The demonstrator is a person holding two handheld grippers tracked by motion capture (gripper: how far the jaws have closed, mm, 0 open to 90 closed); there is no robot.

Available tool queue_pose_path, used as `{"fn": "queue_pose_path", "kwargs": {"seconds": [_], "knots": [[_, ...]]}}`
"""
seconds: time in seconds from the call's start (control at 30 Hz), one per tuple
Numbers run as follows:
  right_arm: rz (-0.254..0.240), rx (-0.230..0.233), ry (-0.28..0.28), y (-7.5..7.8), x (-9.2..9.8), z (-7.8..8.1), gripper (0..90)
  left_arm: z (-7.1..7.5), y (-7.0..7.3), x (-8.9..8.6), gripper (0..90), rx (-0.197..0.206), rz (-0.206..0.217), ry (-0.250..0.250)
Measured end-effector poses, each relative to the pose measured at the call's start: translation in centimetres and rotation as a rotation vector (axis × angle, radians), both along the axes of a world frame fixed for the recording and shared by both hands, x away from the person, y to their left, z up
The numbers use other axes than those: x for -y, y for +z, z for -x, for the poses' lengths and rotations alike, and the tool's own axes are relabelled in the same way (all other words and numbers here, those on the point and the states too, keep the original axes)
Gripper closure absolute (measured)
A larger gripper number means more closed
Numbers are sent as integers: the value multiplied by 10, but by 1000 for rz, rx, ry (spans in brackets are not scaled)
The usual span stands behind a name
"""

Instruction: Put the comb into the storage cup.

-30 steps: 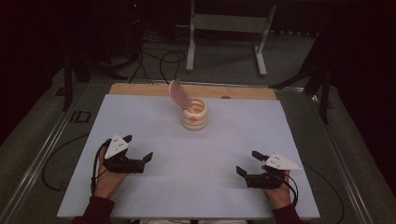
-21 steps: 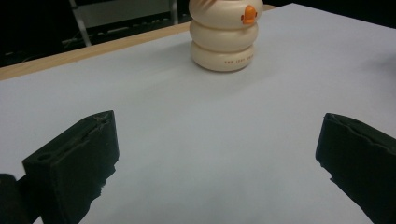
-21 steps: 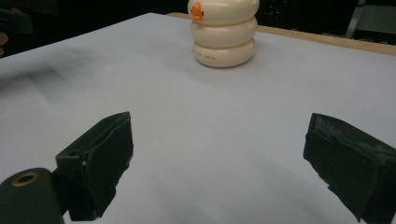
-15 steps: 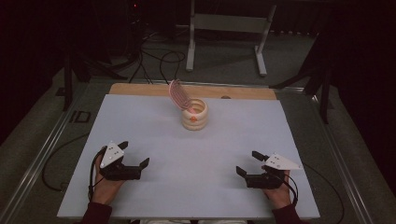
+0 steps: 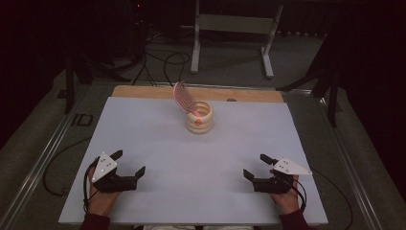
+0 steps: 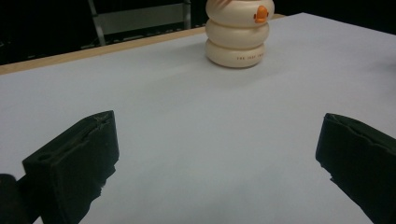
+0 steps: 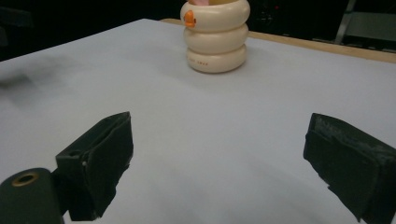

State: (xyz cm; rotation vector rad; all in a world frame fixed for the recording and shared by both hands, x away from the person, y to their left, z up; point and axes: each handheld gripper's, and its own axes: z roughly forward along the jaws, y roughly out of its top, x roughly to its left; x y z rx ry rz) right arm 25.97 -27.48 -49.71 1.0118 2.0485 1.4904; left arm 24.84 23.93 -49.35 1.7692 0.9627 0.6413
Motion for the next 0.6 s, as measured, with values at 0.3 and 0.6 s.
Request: {"fn": "queue_pose_path", "kwargs": {"seconds": [0.3,0.6], "knots": [[-6,18,-25,2,4,1,84,11,1,-11,1,18,0,38],[-4,28,-39,4,7,3,84,10,-2,-12,1,22,3,60]]}}
